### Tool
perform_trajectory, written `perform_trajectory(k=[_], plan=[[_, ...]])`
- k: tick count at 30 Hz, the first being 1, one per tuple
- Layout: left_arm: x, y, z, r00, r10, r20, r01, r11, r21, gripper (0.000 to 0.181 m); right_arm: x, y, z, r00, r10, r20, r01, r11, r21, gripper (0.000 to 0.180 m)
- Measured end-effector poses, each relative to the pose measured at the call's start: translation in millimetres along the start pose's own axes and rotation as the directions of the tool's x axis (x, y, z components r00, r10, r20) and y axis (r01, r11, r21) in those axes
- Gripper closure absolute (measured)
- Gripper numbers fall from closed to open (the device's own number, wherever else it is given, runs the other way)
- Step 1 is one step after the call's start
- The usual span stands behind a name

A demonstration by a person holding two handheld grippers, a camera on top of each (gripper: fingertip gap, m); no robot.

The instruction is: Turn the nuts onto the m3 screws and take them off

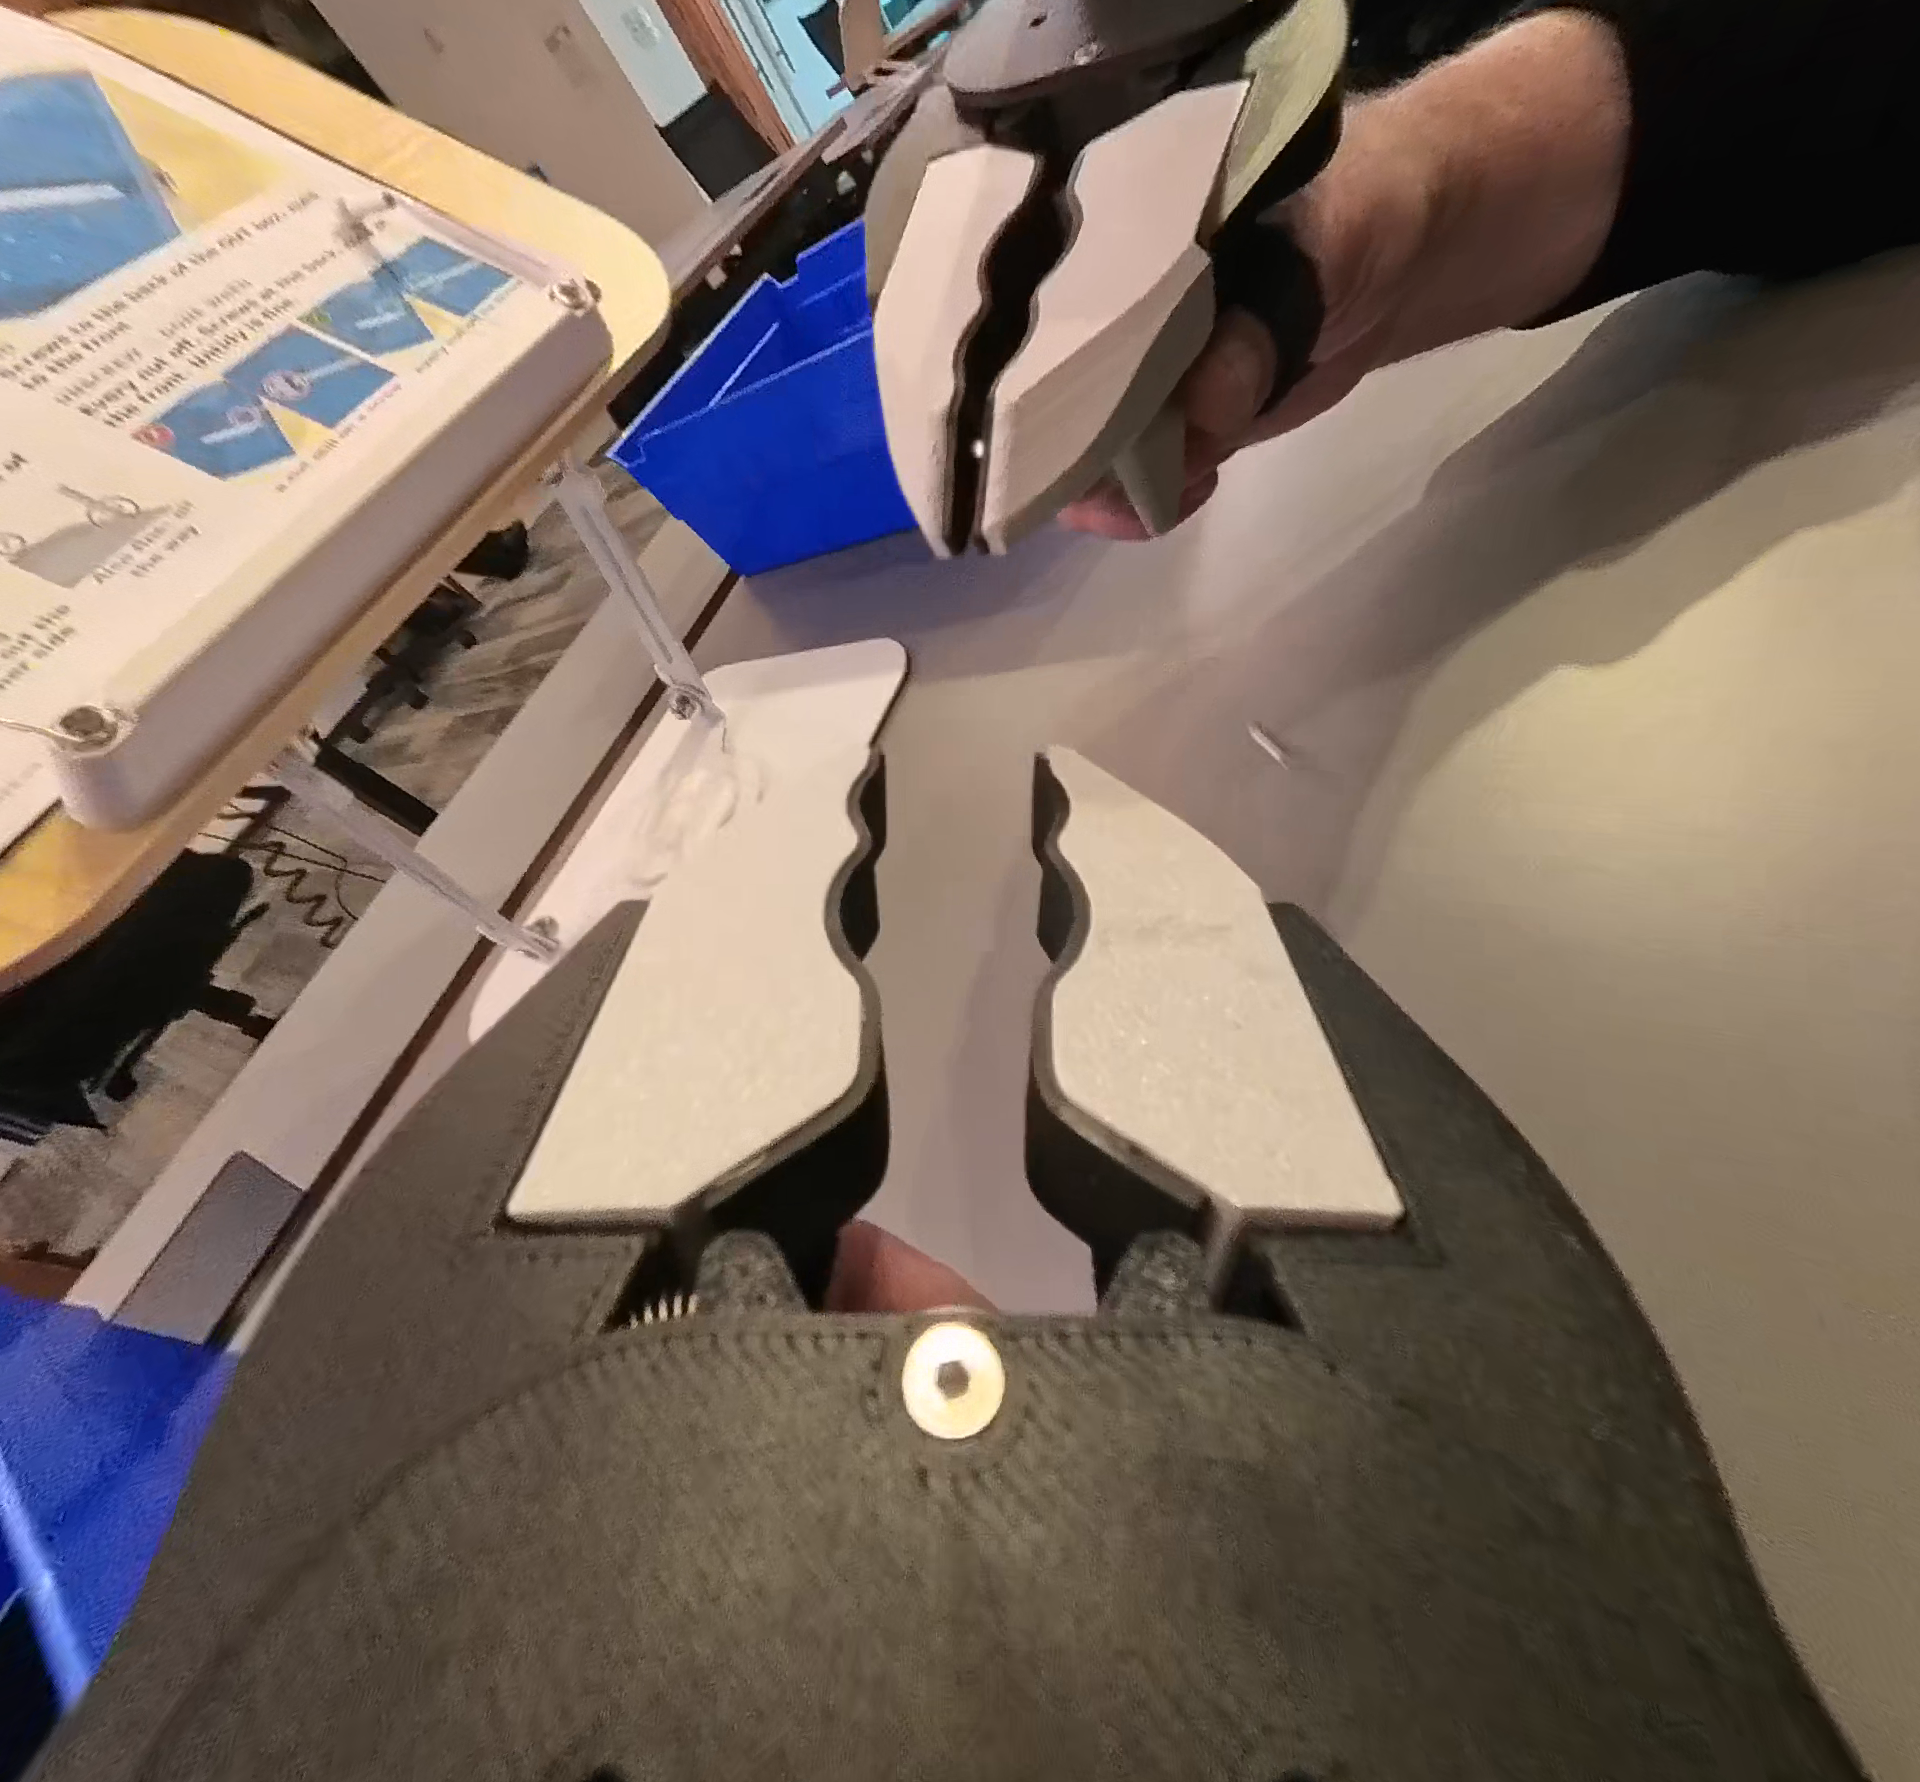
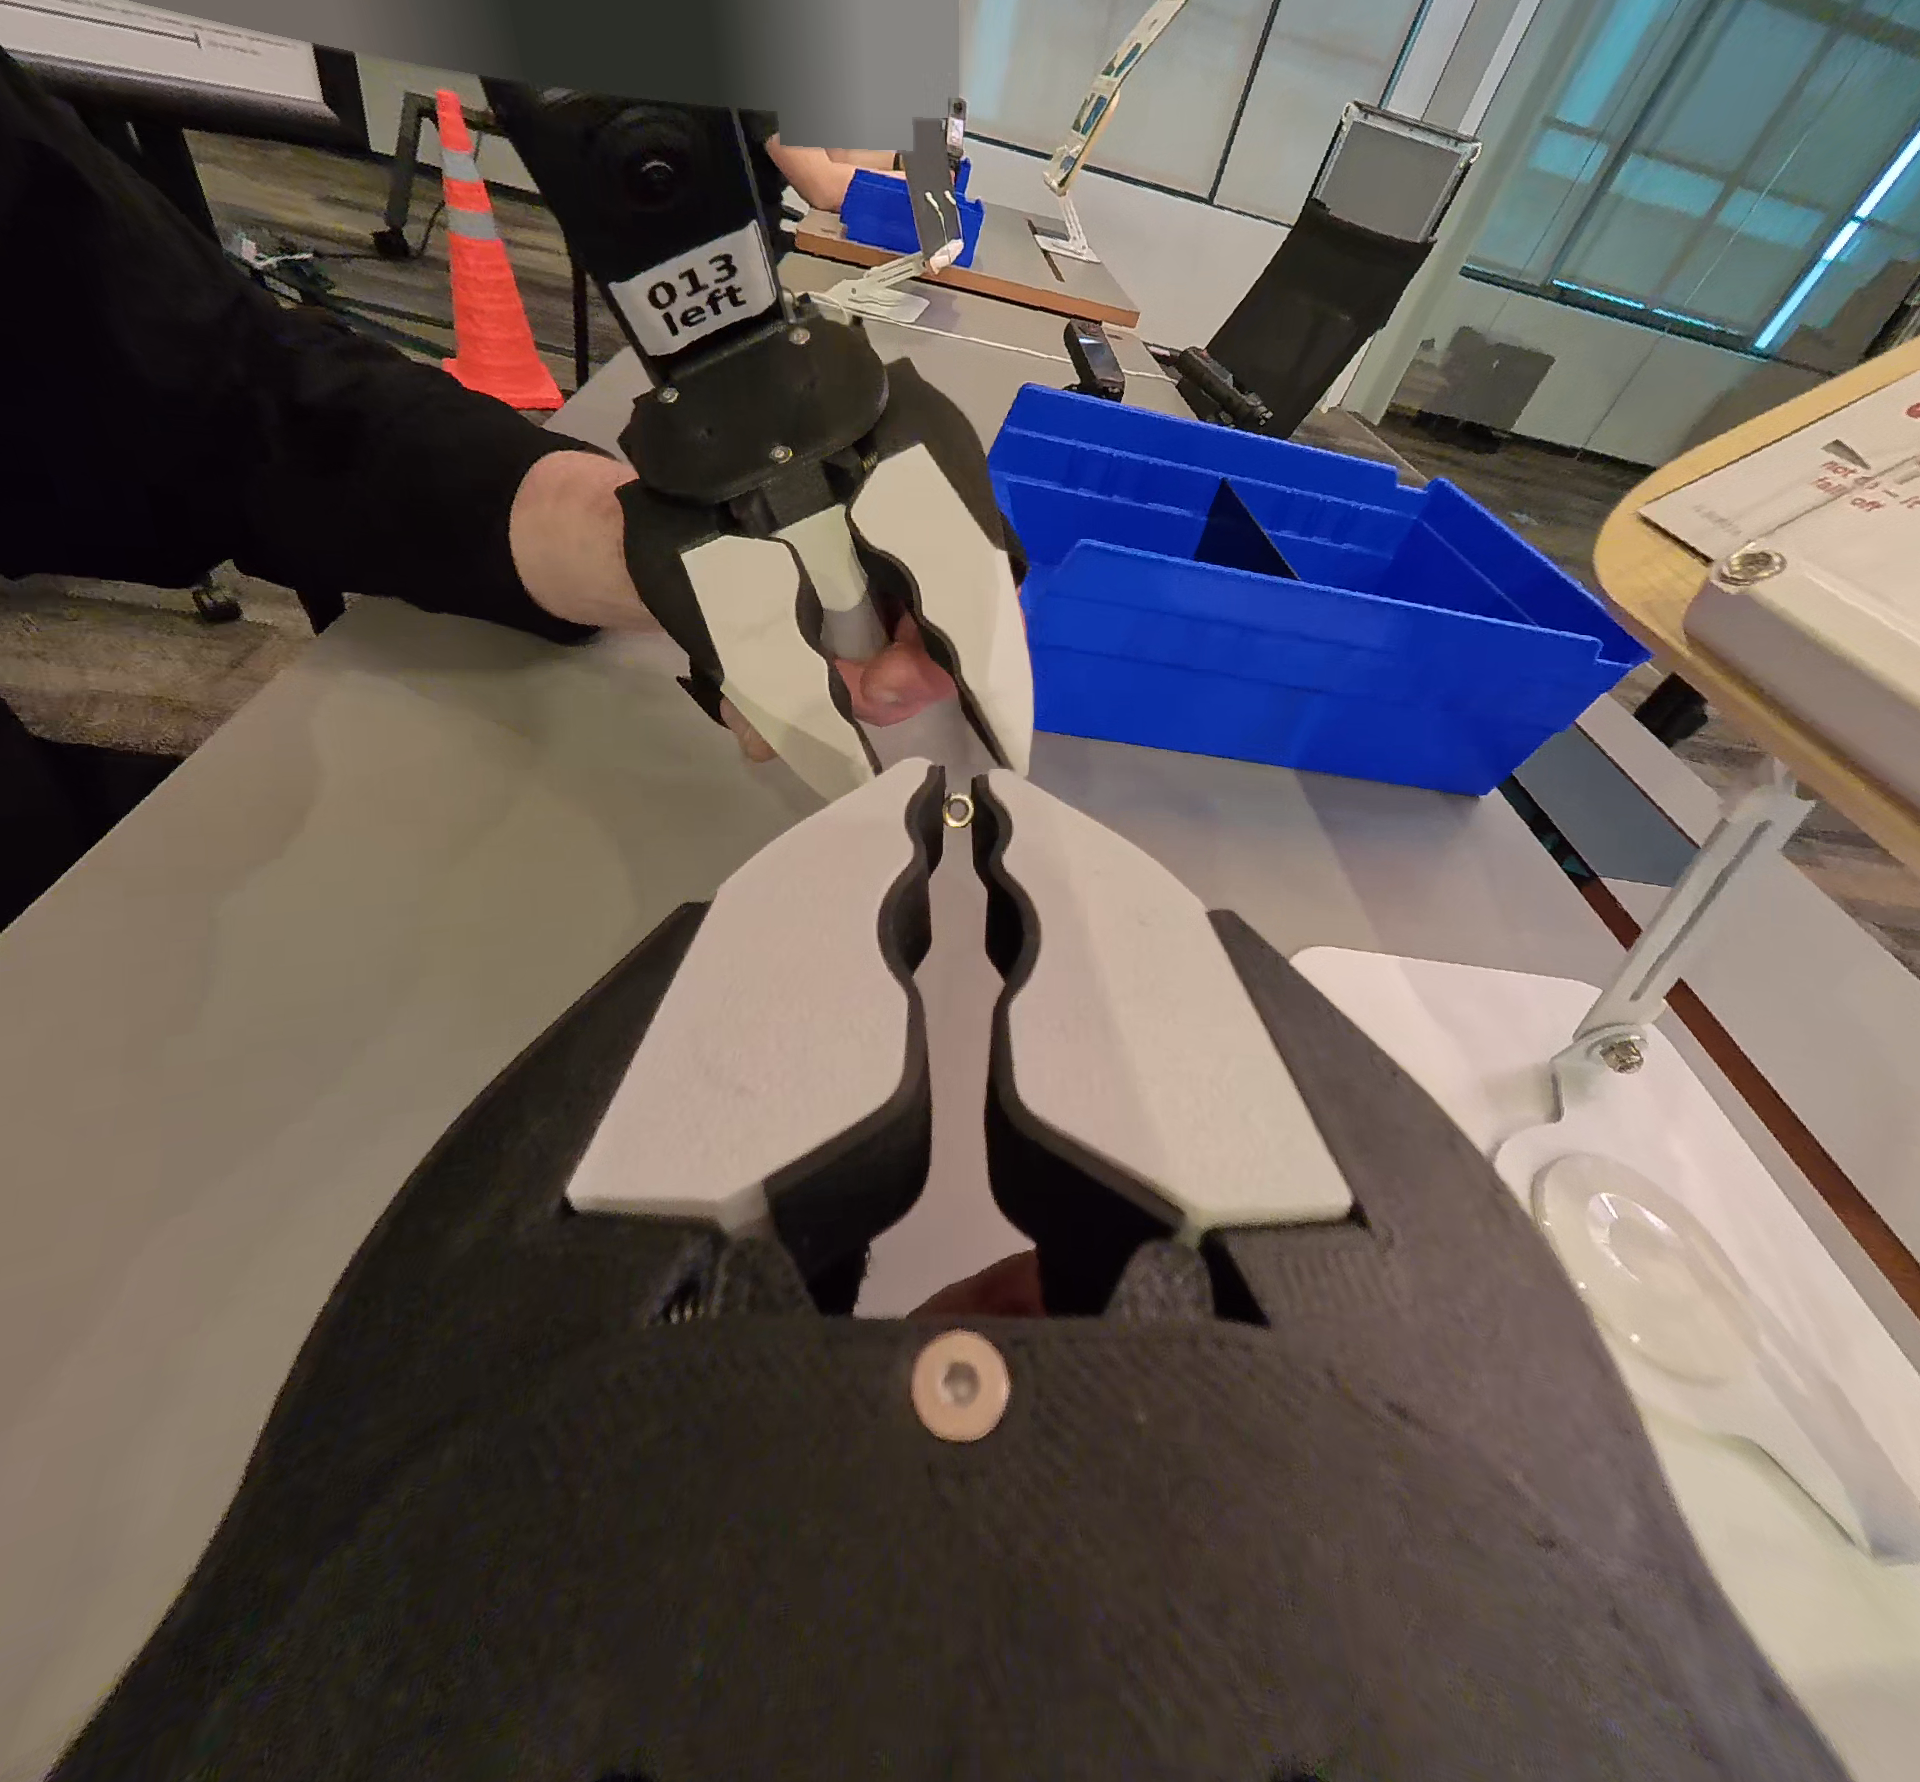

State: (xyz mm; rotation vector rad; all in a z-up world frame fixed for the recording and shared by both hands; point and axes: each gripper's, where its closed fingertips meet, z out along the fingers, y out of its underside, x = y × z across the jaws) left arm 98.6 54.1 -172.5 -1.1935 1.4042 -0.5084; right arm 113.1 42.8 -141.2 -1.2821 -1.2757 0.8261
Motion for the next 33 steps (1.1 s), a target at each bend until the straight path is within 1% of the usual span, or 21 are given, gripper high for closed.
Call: perform_trajectory(k=[6, 9, 12, 15, 18, 22, 24, 29, 30, 31, 32, 33], plan=[[15, 9, 10, 0.997, -0.03, -0.071, 0.026, 0.998, -0.049, 0.155, 7, 9, -16, 0.999, 0.031, -0.036, -0.031, 0.999, -0.01, 0.175], [35, 4, 20, 0.987, -0.05, -0.15, 0.042, 0.997, -0.06, 0.15, 10, 15, -27, 0.997, 0.043, -0.059, -0.044, 0.999, -0.018, 0.175], [55, 10, 36, 0.975, -0.026, -0.221, 0.001, 0.993, -0.114, 0.146, 12, 20, -40, 0.995, 0.048, -0.084, -0.051, 0.998, -0.032, 0.175], [71, 20, 51, 0.959, -0.002, -0.283, -0.052, 0.982, -0.183, 0.147, 15, 23, -53, 0.992, 0.059, -0.11, -0.063, 0.998, -0.031, 0.175], [79, 23, 68, 0.942, 0.028, -0.333, -0.101, 0.974, -0.205, 0.15, 15, 27, -64, 0.99, 0.067, -0.122, -0.072, 0.997, -0.032, 0.175], [83, 19, 96, 0.901, 0.041, -0.431, -0.14, 0.97, -0.199, 0.151, 15, 32, -74, 0.989, 0.07, -0.133, -0.075, 0.996, -0.04, 0.175], [83, 14, 109, 0.88, 0.064, -0.47, -0.164, 0.971, -0.175, 0.153, 18, 30, -81, 0.987, 0.064, -0.147, -0.07, 0.997, -0.035, 0.175], [86, 26, 131, 0.81, 0.001, -0.587, -0.188, 0.948, -0.258, 0.158, 24, 27, -96, 0.983, 0.068, -0.172, -0.071, 0.997, -0.012, 0.175], [89, 32, 132, 0.786, -0.028, -0.618, -0.197, 0.936, -0.293, 0.159, 24, 27, -97, 0.983, 0.069, -0.172, -0.071, 0.997, -0.01, 0.175], [93, 31, 133, 0.759, -0.07, -0.648, -0.172, 0.937, -0.303, 0.163, 24, 27, -98, 0.983, 0.067, -0.172, -0.07, 0.997, -0.011, 0.175], [92, 32, 135, 0.753, -0.089, -0.651, -0.164, 0.934, -0.318, 0.163, 24, 27, -99, 0.983, 0.065, -0.172, -0.068, 0.998, -0.011, 0.175], [91, 32, 138, 0.752, -0.097, -0.652, -0.158, 0.933, -0.322, 0.167, 24, 26, -99, 0.983, 0.064, -0.173, -0.067, 0.998, -0.008, 0.175]])
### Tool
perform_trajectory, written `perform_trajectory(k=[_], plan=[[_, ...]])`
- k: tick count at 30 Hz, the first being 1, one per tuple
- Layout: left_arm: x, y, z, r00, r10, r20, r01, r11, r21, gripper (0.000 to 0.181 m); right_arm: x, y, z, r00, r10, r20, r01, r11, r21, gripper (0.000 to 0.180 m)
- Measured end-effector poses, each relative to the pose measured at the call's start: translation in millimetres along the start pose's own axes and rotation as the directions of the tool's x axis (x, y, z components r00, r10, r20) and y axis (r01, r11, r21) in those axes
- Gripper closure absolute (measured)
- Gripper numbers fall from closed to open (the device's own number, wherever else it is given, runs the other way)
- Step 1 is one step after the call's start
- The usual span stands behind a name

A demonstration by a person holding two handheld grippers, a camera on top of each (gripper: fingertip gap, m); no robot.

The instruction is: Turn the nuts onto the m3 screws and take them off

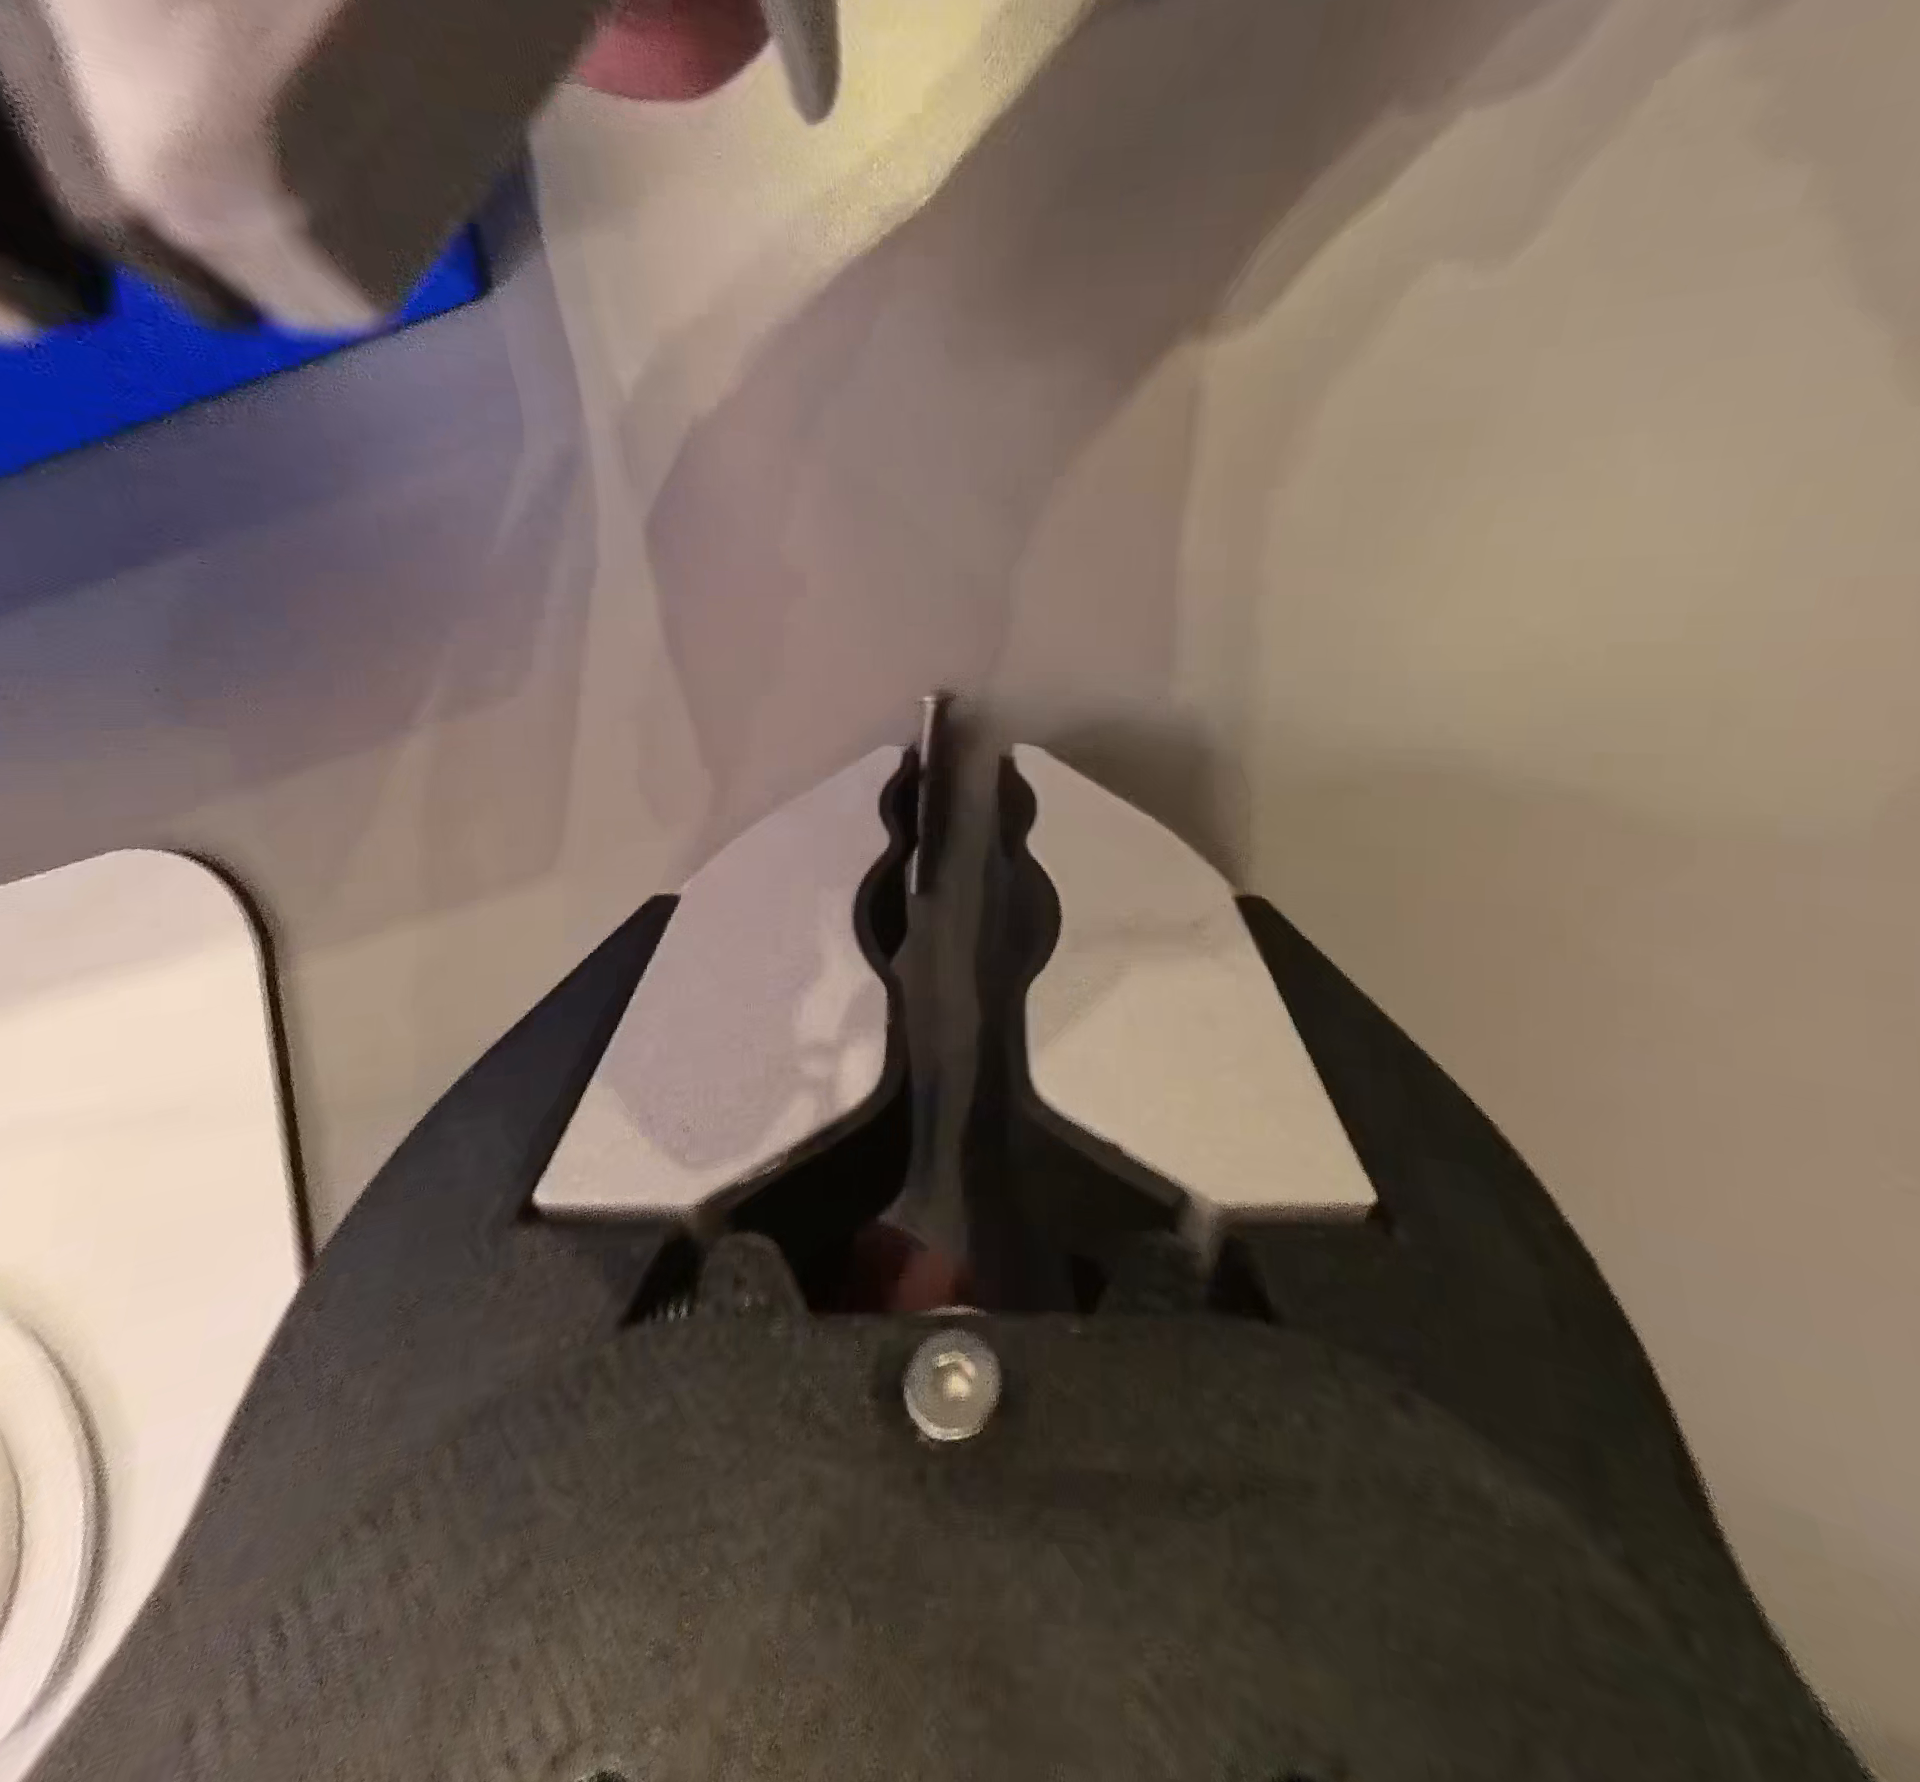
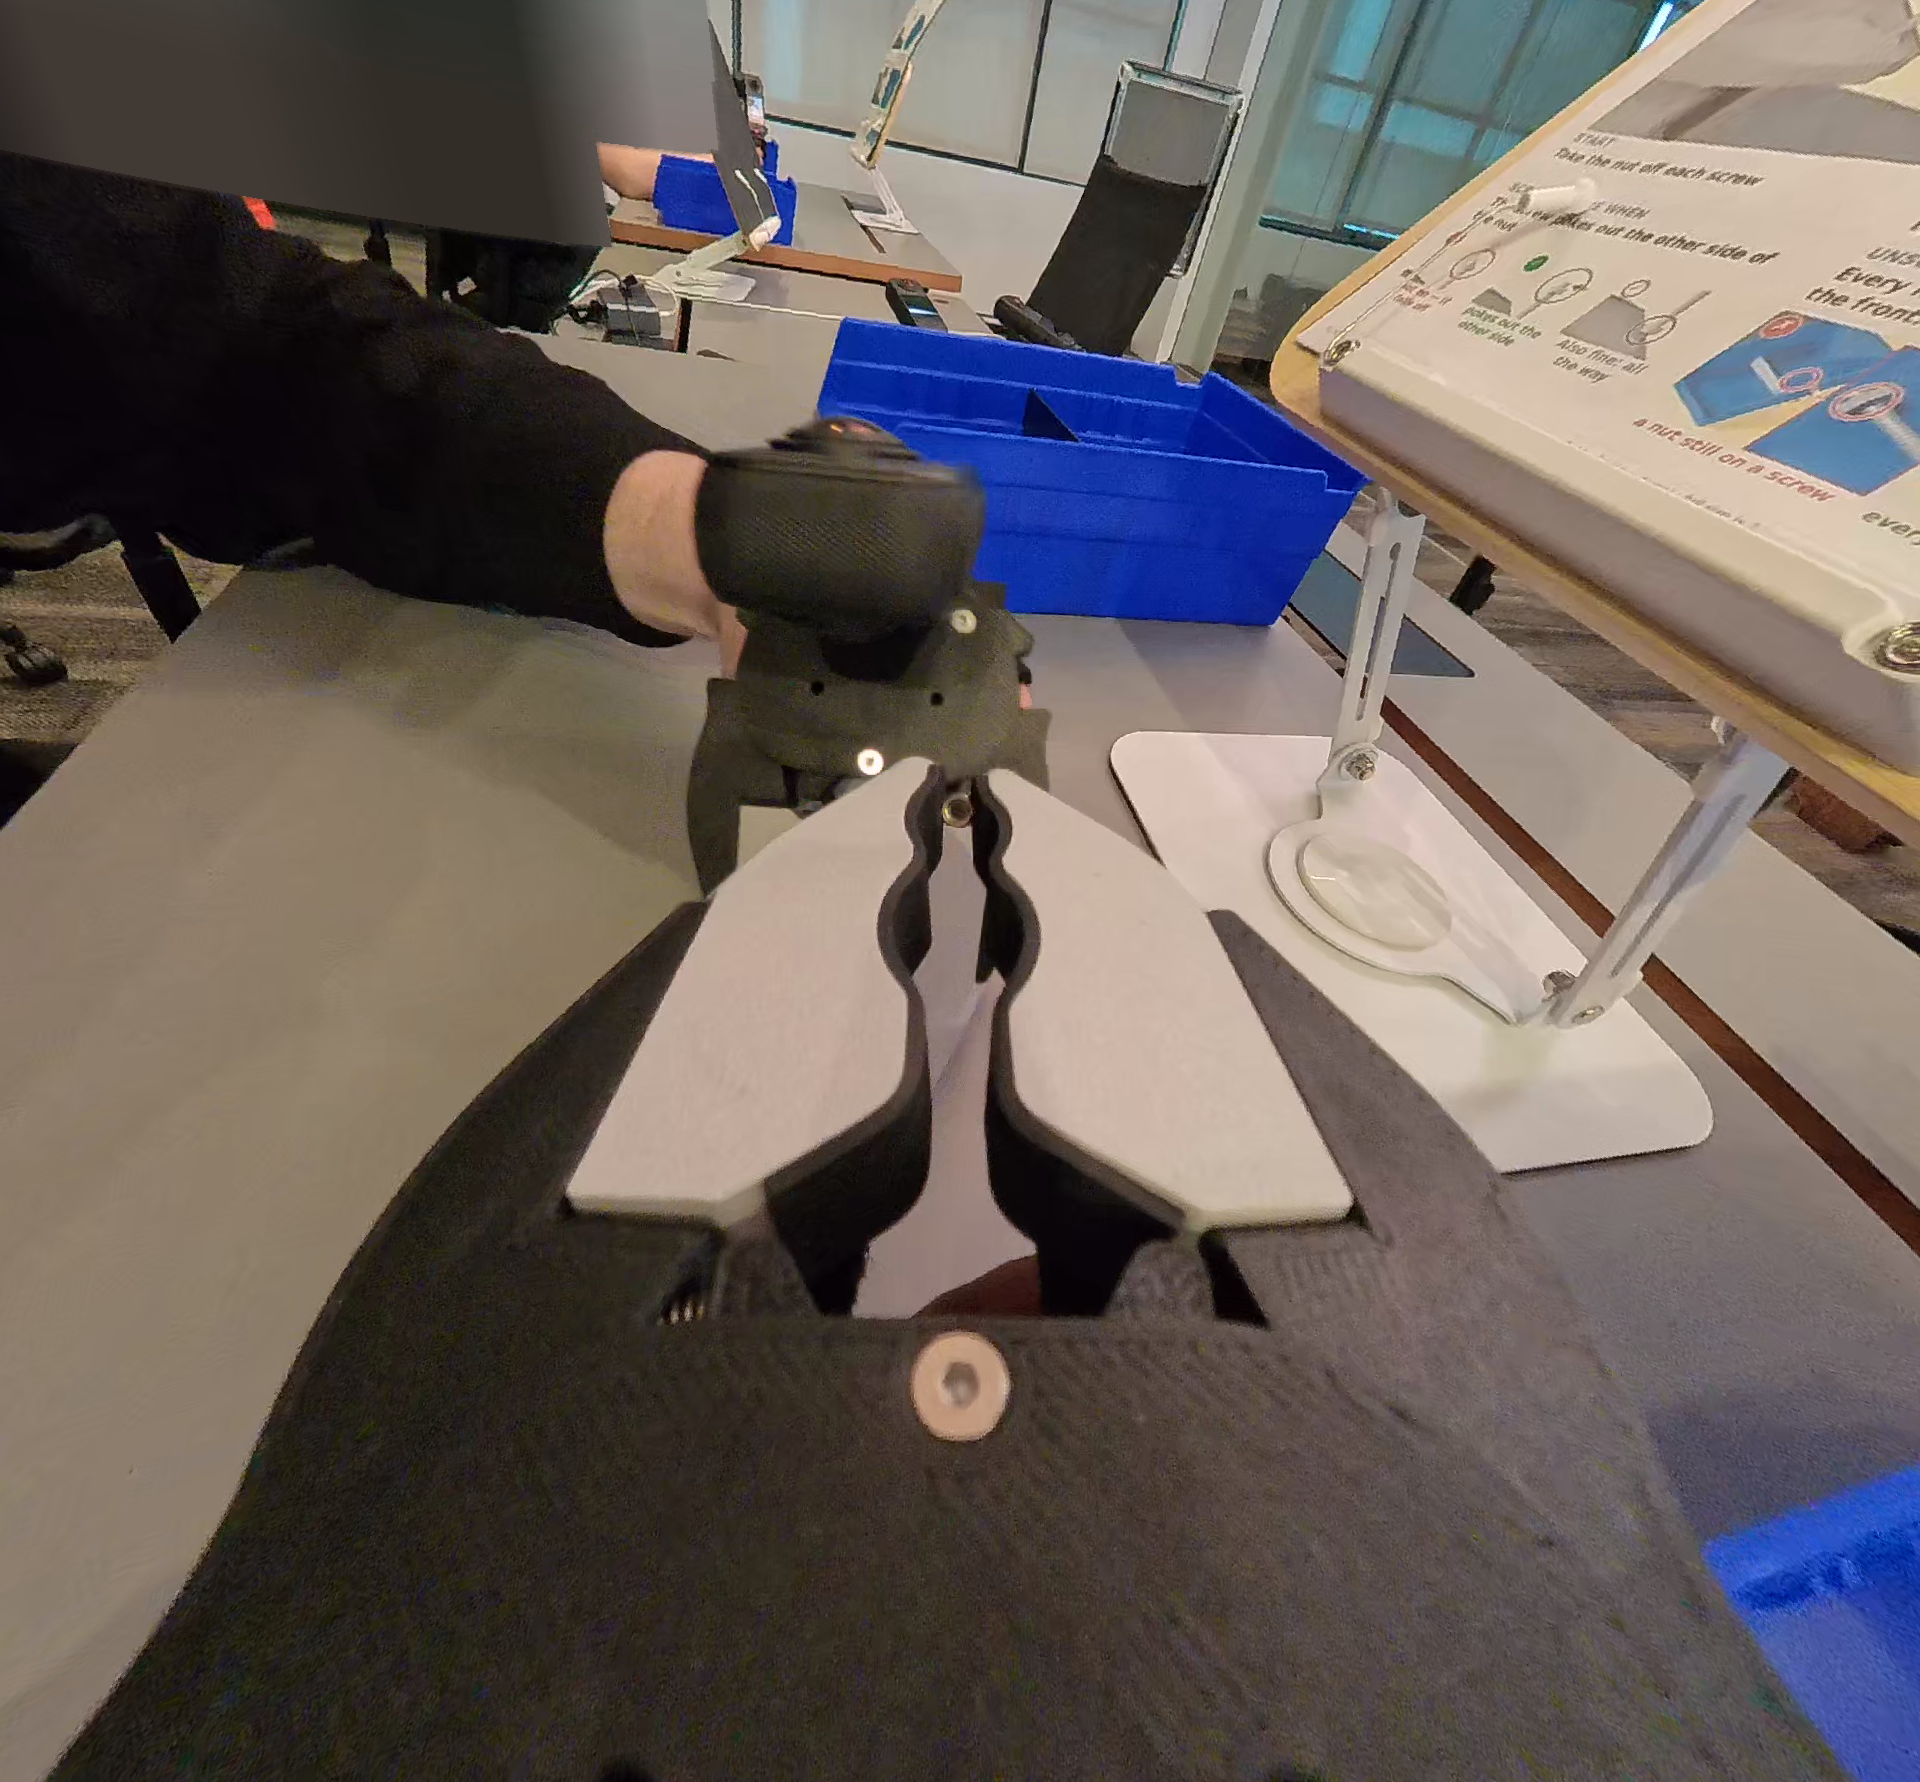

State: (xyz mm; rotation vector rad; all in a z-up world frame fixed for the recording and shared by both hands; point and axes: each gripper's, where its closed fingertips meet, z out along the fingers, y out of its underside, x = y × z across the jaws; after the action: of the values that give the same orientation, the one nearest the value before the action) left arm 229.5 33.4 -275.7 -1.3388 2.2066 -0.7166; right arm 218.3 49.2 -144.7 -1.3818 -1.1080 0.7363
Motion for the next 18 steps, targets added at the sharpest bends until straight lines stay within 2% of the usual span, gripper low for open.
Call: perform_trajectory(k=[3, 6, 12, 15, 18], plan=[[1, -1, 3, 0.993, -0.078, -0.085, 0.078, 0.997, -0.003, 0.178, 0, -3, -1, 1.0, -0.002, -0.001, 0.002, 1.0, 0.009, 0.175], [-1, -2, 4, 0.986, -0.127, -0.112, 0.126, 0.992, -0.011, 0.179, -1, -4, -1, 1.0, -0.004, -0.001, 0.004, 1.0, 0.011, 0.175], [-3, 1, 0, 0.993, -0.115, -0.026, 0.115, 0.993, 0.014, 0.179, -2, -7, -3, 1.0, -0.006, -0.003, 0.006, 1.0, 0.018, 0.175], [-3, -1, -14, 0.987, -0.163, 0.007, 0.16, 0.979, 0.126, 0.18, -2, -8, -3, 1.0, -0.007, -0.003, 0.007, 1.0, 0.018, 0.175], [-6, -18, -49, 0.964, -0.265, -0.001, 0.249, 0.904, 0.348, 0.18, -3, -10, -3, 1.0, 0.0, 0.002, 0.0, 1.0, 0.024, 0.175]])
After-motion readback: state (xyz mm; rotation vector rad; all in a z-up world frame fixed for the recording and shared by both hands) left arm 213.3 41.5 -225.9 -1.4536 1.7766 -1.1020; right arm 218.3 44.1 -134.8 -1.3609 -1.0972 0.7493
